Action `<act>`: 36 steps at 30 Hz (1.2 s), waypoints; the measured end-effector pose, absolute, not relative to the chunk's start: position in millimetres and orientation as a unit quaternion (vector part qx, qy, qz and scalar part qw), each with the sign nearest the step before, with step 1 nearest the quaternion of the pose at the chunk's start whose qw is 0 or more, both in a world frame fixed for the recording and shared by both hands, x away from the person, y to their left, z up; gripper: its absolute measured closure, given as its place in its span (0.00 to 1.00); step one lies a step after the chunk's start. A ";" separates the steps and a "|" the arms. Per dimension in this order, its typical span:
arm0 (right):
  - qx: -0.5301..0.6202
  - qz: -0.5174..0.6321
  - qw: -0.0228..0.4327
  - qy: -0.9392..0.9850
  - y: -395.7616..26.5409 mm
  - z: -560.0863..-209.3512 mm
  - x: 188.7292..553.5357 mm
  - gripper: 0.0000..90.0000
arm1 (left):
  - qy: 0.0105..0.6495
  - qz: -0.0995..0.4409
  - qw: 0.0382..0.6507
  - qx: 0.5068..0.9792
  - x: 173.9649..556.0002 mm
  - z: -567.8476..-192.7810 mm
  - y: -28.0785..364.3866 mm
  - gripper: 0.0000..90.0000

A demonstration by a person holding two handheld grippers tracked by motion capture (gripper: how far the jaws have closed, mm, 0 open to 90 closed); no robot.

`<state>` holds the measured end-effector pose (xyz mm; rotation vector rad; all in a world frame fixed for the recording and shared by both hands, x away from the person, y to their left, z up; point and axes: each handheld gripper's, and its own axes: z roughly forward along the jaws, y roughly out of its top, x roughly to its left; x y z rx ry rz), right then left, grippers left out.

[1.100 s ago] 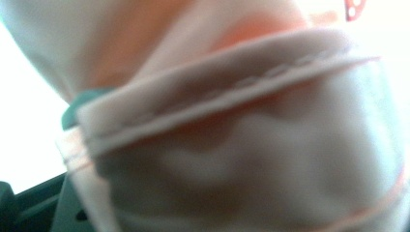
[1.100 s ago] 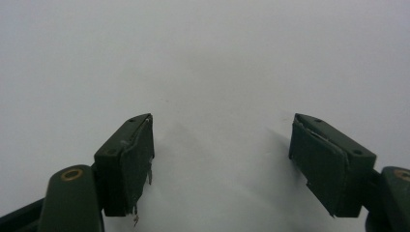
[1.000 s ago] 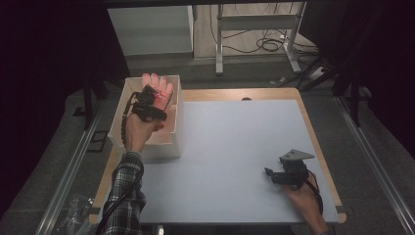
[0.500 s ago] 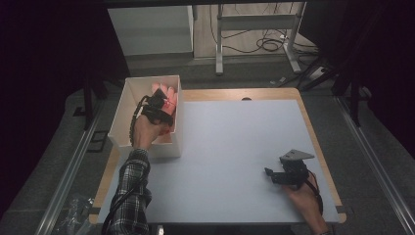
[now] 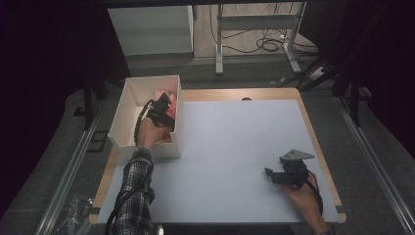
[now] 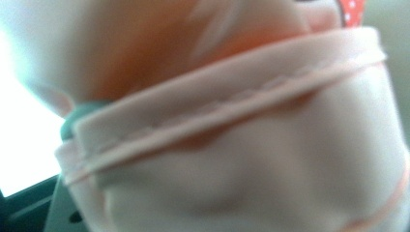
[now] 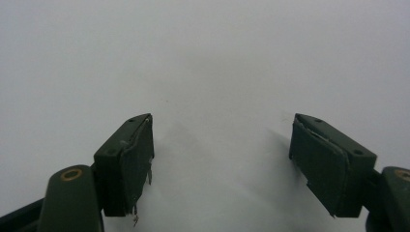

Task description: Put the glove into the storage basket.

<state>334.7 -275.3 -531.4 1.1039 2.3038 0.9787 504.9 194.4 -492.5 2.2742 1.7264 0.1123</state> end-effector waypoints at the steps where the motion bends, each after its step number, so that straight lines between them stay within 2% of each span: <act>1: 0.395 0.350 0.202 0.825 -275.3 -531.4 334.7 0.27 | 0.600 0.036 0.144 0.786 505.1 -493.9 194.1 0.36; 15: 0.395 0.350 0.202 0.825 -275.3 -531.4 334.7 0.27 | 0.597 0.027 0.137 0.790 506.6 -499.8 194.1 0.29; 20: 0.395 0.350 0.202 0.825 -275.3 -531.4 334.7 0.27 | 0.598 0.025 0.140 0.789 507.2 -502.0 197.0 0.22; 28: 0.395 0.350 0.202 0.825 -275.3 -531.4 334.7 0.27 | 0.599 0.050 0.139 0.787 504.9 -499.6 198.7 0.11; 36: 0.395 0.350 0.202 0.825 -275.3 -531.4 334.7 0.27 | 0.597 0.067 0.134 0.788 502.6 -492.4 199.7 0.06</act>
